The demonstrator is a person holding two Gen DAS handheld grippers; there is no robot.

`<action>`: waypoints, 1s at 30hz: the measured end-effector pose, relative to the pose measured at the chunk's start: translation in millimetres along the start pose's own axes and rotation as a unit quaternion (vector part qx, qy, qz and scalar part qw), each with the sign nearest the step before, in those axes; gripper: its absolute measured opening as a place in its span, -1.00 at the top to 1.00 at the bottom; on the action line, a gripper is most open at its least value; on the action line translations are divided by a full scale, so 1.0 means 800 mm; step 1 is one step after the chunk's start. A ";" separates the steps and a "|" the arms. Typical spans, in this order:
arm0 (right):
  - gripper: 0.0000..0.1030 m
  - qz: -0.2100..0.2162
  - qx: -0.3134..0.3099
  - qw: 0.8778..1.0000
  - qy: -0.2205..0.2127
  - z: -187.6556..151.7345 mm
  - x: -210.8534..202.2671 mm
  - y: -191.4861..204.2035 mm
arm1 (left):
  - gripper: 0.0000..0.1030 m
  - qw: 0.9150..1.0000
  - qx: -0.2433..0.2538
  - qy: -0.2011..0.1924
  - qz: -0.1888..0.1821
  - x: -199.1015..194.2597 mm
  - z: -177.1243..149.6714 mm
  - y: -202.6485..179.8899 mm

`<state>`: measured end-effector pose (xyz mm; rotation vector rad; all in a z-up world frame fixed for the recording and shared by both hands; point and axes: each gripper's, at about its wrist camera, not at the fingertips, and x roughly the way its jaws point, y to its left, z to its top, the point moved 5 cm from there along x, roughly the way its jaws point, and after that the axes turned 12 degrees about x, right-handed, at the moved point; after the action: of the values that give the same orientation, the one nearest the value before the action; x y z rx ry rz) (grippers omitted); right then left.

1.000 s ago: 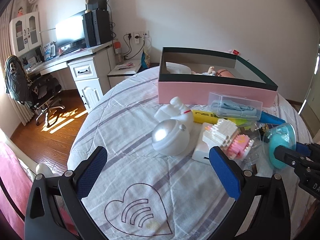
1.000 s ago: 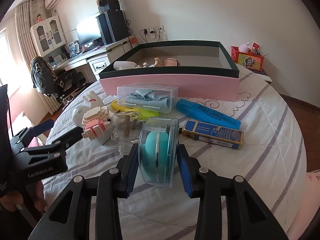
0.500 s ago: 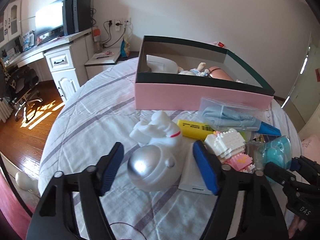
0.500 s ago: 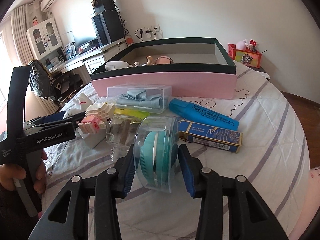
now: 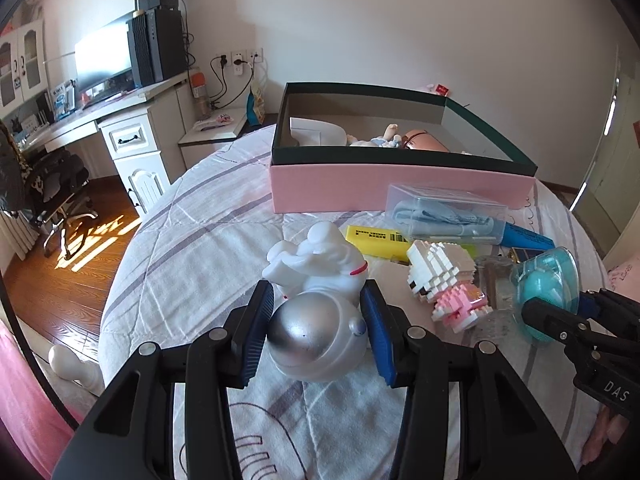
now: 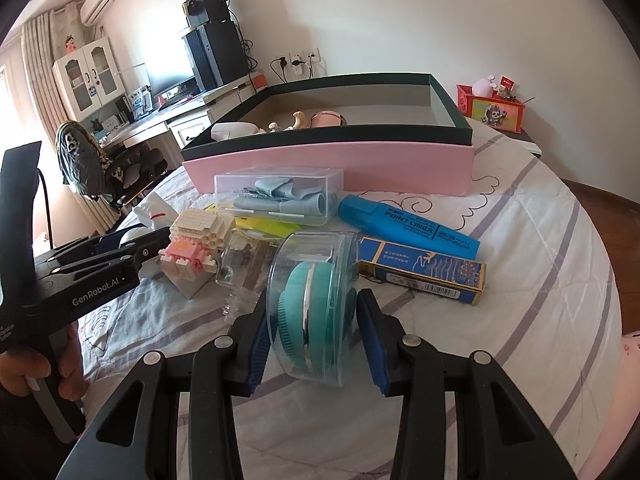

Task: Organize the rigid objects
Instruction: 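Carry the robot figure and teal brush case into the pink box and release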

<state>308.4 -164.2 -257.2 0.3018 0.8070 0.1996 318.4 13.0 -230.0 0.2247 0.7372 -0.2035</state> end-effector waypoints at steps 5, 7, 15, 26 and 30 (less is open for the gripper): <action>0.21 0.009 -0.004 1.000 -0.015 -0.001 -0.020 0.008 | 0.11 0.999 0.012 -0.029 -0.009 -0.036 0.005 -0.019; 0.22 0.010 -0.007 1.000 -0.023 0.001 -0.029 0.011 | 0.11 0.999 0.016 -0.041 -0.017 -0.049 0.010 -0.026; 0.23 0.026 -0.025 0.998 -0.054 0.027 -0.060 0.028 | 0.11 0.996 0.044 -0.077 -0.029 -0.076 0.046 -0.051; 0.23 0.031 -0.063 0.993 -0.094 0.123 -0.057 0.043 | 0.11 0.989 0.093 -0.112 -0.014 -0.048 0.155 -0.051; 0.23 0.020 -0.069 0.993 -0.090 0.171 -0.028 0.036 | 0.11 0.991 0.095 -0.095 -0.028 0.000 0.201 -0.041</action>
<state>391.8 -169.4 -142.9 0.2030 0.6051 0.2607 412.7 -62.3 -119.2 0.3618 0.5359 -0.3451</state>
